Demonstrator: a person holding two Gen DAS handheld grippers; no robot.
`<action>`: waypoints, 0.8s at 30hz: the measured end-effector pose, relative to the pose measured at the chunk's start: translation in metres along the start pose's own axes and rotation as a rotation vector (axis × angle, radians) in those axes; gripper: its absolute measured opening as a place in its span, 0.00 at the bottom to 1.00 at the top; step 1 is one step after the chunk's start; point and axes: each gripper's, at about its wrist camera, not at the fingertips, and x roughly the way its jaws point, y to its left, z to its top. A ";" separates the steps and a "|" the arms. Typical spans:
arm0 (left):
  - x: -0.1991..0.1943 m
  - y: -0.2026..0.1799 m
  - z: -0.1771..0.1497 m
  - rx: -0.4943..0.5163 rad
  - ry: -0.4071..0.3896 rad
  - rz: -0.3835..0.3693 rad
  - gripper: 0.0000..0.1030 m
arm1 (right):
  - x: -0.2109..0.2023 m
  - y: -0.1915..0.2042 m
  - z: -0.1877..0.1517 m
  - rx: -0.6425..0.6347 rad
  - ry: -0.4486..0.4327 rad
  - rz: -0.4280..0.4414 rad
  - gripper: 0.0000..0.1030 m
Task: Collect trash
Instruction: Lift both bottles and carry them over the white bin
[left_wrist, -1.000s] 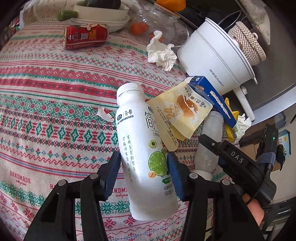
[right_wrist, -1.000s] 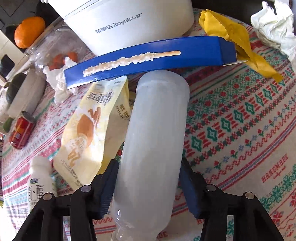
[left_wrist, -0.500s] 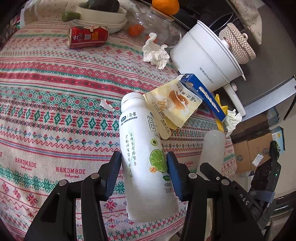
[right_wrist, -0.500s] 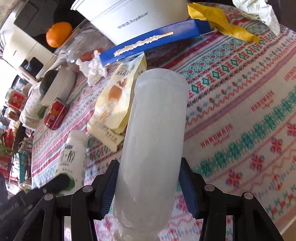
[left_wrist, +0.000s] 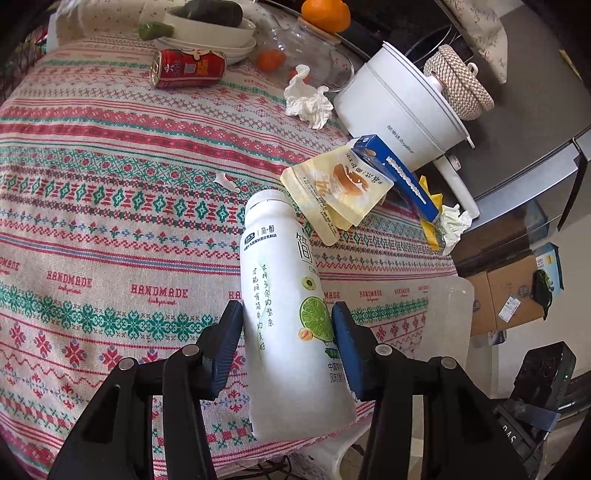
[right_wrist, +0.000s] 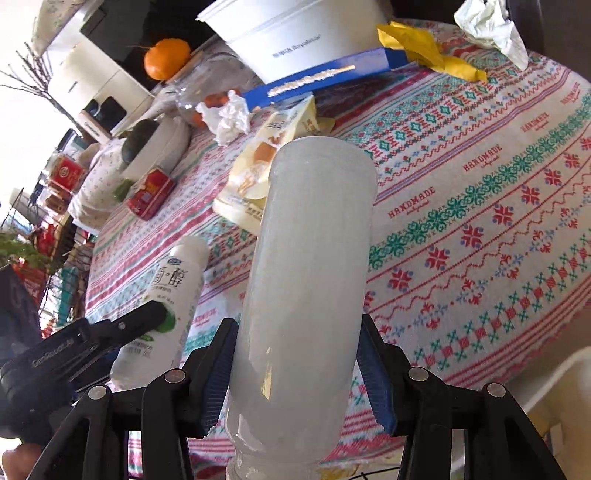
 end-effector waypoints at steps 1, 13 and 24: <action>-0.003 0.000 -0.001 -0.002 -0.004 -0.007 0.50 | -0.002 0.002 -0.002 -0.006 0.000 0.003 0.53; -0.033 0.001 -0.024 -0.015 -0.049 -0.050 0.49 | -0.011 0.023 -0.026 -0.105 -0.001 0.035 0.54; -0.062 -0.027 -0.047 0.190 -0.182 0.106 0.49 | -0.018 0.031 -0.034 -0.128 -0.017 0.040 0.54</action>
